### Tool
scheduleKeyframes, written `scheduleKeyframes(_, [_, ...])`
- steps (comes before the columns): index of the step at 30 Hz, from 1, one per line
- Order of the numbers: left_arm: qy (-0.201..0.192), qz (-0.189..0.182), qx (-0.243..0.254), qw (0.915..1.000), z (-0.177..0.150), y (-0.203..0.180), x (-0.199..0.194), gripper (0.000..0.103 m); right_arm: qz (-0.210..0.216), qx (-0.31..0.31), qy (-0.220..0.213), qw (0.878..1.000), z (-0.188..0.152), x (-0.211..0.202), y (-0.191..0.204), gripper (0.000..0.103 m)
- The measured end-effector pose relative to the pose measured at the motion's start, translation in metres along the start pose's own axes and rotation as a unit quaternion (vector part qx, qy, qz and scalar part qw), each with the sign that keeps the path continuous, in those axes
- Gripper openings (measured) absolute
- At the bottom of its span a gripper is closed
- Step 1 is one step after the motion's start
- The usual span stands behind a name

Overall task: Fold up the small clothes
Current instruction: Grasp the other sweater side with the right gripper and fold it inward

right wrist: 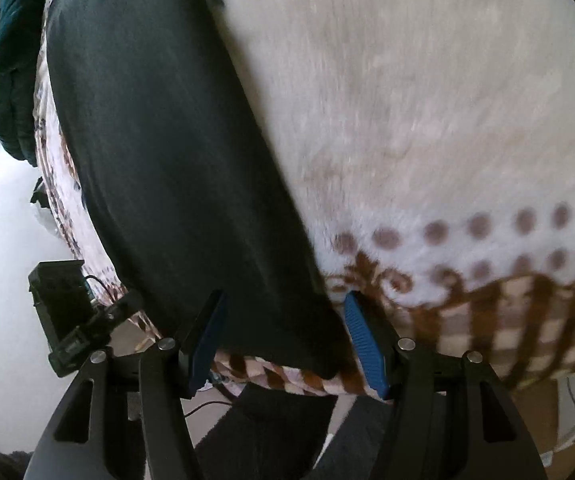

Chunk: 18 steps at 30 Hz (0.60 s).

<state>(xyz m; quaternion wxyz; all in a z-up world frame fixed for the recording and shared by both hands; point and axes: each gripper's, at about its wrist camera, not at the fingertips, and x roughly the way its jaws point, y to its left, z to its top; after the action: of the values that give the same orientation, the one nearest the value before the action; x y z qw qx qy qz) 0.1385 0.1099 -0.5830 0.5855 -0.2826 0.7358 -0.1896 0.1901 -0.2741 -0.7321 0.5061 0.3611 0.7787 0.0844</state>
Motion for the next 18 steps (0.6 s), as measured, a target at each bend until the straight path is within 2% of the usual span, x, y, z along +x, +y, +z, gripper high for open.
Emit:
scheduleKeyframes(1, [-0.007,-0.003,0.007,0.9999,-0.004,-0.003,-0.001,0.065,0.005,0.003,-0.002,1.000,-0.002,0.004,-0.001,0.063])
scheduleKeyframes(2, [-0.009,-0.012,0.011,0.9998,-0.006,-0.005,-0.002,0.039,0.012,0.004,-0.005,1.000,-0.003,0.008,-0.002,0.063])
scheduleKeyframes(3, [-0.010,-0.008,0.010,0.9999,-0.007,-0.006,-0.002,0.007,0.015,0.005,-0.008,1.000,-0.004,0.012,-0.002,0.063])
scheduleKeyframes(7, [-0.021,-0.022,-0.008,0.9995,-0.012,0.003,-0.009,0.009,0.009,-0.002,-0.019,1.000,-0.005,0.025,0.012,0.063])
scheduleKeyframes(8, [-0.026,-0.028,-0.013,0.9992,-0.014,0.005,-0.014,0.008,0.010,-0.009,-0.020,1.000,-0.007,0.026,0.014,0.060])
scheduleKeyframes(10, [-0.032,-0.035,-0.022,0.9986,-0.018,0.006,-0.017,0.008,-0.001,-0.024,-0.020,1.000,-0.010,0.029,0.022,0.026])
scheduleKeyframes(11, [-0.036,-0.044,-0.028,0.9980,-0.019,0.006,-0.022,0.008,0.007,-0.021,-0.021,1.000,-0.012,0.028,0.022,0.011])
scheduleKeyframes(14, [-0.050,-0.064,-0.051,0.9954,-0.024,0.006,-0.042,0.008,0.019,-0.021,-0.033,0.999,-0.023,0.015,0.029,0.010])
scheduleKeyframes(18, [-0.075,-0.111,-0.075,0.9881,-0.023,-0.005,-0.077,0.007,0.052,-0.035,-0.053,0.997,-0.039,-0.026,0.051,0.010])
